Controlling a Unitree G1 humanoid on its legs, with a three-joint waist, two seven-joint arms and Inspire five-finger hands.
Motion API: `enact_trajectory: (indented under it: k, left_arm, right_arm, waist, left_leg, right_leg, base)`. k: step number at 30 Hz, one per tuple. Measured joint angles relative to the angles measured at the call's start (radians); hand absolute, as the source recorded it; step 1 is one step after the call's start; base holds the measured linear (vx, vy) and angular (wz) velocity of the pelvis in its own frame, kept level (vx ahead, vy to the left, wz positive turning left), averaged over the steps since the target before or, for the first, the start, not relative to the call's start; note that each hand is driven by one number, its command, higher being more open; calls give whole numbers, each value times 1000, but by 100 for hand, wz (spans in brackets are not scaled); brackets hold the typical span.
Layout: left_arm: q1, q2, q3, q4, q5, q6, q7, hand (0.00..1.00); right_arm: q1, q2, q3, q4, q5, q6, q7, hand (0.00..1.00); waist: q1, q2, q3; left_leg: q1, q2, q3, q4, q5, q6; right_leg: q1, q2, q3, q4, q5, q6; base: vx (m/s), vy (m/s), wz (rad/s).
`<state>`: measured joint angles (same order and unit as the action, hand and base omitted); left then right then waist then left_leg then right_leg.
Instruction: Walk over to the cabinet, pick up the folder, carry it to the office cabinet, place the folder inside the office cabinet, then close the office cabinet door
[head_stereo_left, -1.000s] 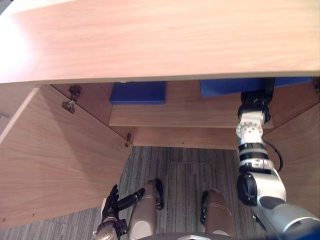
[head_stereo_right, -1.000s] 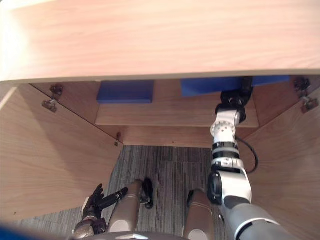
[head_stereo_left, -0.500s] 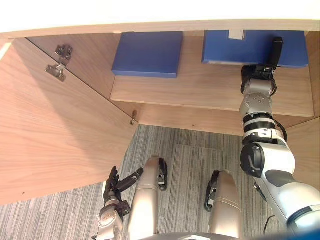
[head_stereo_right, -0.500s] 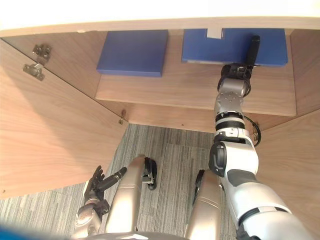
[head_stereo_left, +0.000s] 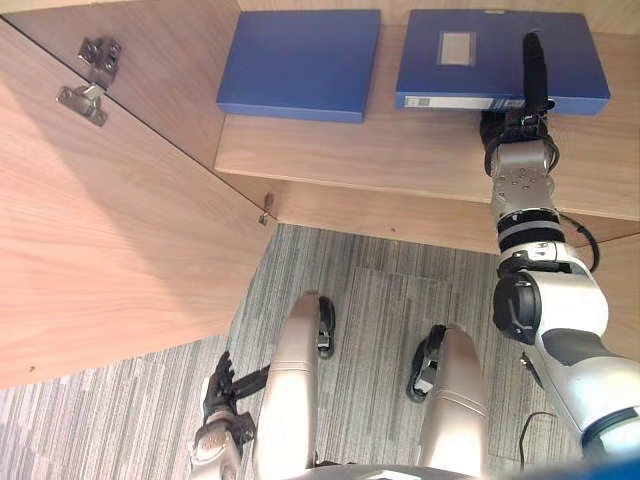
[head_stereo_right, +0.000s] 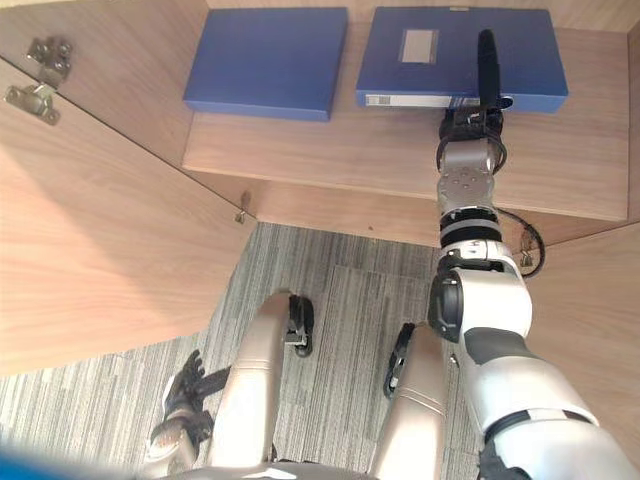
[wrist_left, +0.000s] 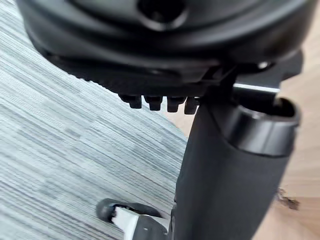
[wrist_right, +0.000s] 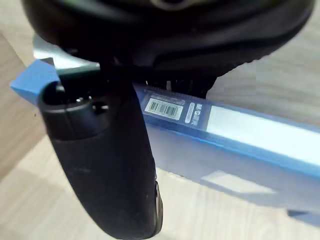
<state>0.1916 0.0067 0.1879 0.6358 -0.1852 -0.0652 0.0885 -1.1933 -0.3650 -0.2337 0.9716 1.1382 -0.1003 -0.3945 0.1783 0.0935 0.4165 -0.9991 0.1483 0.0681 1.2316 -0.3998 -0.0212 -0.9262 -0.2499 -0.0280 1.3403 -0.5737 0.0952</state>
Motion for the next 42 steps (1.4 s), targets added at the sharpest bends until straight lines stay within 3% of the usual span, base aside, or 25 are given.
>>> enact_trajectory:
  k: [4, 8, 11, 17, 27, 31, 35, 42]
  left_arm:
    - [35, 22, -44, -17, 0, 10, -11, 100]
    - [72, 44, -69, -77, 32, 23, -83, 100]
    - [90, 48, -72, -105, 42, 50, -130, 100]
    - [111, 49, -73, -125, 90, 76, -167, 100]
    - [114, 46, -72, -125, 107, 79, -176, 100]
    - [120, 47, -72, -135, 107, 80, -176, 100]
    - [160, 54, -73, -173, 108, 81, -176, 100]
    - [181, 53, -74, -200, 108, 79, -176, 100]
  right_arm:
    - [25, -39, 86, 26, -195, 87, 48, 100]
    - [93, -95, 147, 26, -578, 163, 285, 100]
    - [142, -146, 188, 22, -796, 166, 399, 100]
    - [212, -182, 223, 1, -1080, 134, 518, 100]
    - [271, -194, 284, -38, -1339, 94, 520, 100]
    - [348, -200, 344, -169, -1486, 93, 500, 100]
    - [469, -197, 418, -300, -1508, 59, 501, 100]
    - [567, -196, 497, -398, -1527, 25, 532, 100]
  waist:
    - [-7, 0, 0]
    - [-16, 0, 0]
    - [-14, 1, -2]
    - [-13, -2, -39]
    - [12, -12, -60]
    - [13, -17, -62]
    - [6, -38, -71]
    - [2, -40, -71]
  left_leg:
    - [3, 2, -1, -1, 0, 0]
    - [19, 1, -1, -7, 1, 0]
    - [53, -2, -4, -34, 3, 0]
    - [83, -8, -4, -75, 7, -1]
    - [113, 0, 5, -111, 6, -1]
    - [123, 2, 11, -122, 6, 0]
    - [158, 7, 35, -150, 6, -1]
    - [159, 22, 39, -151, 4, -5]
  right_leg:
    - [3, 0, -2, 0, 0, 0]
    - [20, -1, -7, -5, 0, 1]
    - [59, -6, -22, -32, 0, 0]
    - [99, -9, -38, -83, 4, 3]
    - [131, 2, -42, -136, 20, 11]
    - [138, 5, -40, -151, 24, 14]
    - [150, 10, -22, -170, 28, 14]
    - [145, 23, -20, -176, 34, 10]
  base:
    - [0, 0, 0]
    - [0, 0, 0]
    - [33, -29, 6]
    - [70, -13, 4]
    - [34, 10, -2]
    - [37, 18, -4]
    - [37, 0, -12]
    - [5, 1, -6]
